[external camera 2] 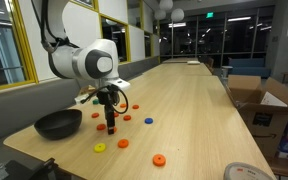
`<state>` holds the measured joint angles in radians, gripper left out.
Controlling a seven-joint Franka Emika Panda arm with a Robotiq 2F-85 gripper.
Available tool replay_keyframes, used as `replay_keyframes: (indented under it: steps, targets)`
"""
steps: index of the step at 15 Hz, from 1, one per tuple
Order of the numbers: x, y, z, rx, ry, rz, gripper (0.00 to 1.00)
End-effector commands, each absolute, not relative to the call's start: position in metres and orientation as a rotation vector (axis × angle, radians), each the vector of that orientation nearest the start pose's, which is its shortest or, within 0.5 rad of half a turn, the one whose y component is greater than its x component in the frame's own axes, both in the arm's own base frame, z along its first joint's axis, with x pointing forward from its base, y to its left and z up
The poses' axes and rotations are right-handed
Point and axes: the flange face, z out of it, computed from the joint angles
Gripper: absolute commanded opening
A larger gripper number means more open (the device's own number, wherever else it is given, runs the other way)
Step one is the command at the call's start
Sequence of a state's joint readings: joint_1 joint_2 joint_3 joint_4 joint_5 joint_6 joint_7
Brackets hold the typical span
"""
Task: Put some rings in the black bowl
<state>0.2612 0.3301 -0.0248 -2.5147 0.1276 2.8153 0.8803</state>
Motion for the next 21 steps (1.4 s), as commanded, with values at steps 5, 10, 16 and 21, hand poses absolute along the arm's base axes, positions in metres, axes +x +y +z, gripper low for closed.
replay_keyframes:
  steps: [5,10,16,21]
  targets:
    - [0.446,0.102,0.153,-2.873,1.247,0.033,1.00]
    - [0.446,0.094,0.152,-2.864,1.273,0.031,1.00]
    - [0.446,0.090,0.152,-2.862,1.278,0.027,0.58]
    - [0.447,0.091,0.156,-2.856,1.274,0.009,0.21]
